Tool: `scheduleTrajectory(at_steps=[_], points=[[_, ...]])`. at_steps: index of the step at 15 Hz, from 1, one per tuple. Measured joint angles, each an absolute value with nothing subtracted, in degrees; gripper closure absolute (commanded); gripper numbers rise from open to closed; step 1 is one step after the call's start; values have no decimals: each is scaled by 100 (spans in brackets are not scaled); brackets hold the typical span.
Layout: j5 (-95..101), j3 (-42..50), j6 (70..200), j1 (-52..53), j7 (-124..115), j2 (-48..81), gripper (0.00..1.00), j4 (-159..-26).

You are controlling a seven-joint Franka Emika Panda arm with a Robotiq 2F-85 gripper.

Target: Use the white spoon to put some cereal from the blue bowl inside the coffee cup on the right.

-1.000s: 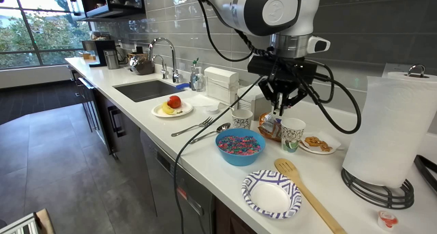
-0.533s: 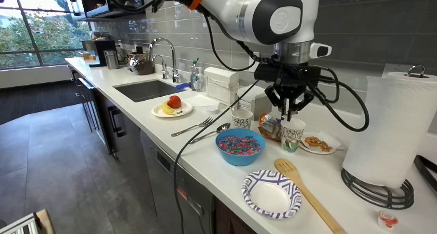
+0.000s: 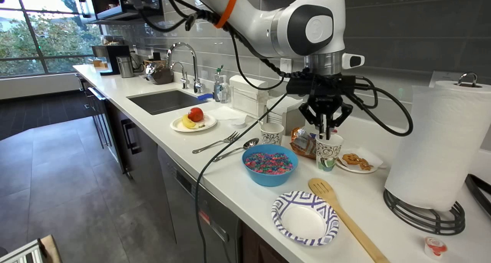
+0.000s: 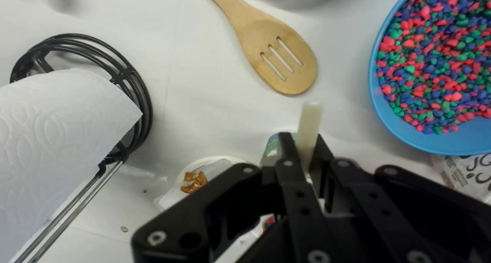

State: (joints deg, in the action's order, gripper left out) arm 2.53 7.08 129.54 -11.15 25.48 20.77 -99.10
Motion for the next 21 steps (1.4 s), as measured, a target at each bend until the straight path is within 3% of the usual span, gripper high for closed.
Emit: scheduleTrajectory(at_steps=[21], points=[[3259, 946, 12758, -353, 888, 2381, 97, -9750]])
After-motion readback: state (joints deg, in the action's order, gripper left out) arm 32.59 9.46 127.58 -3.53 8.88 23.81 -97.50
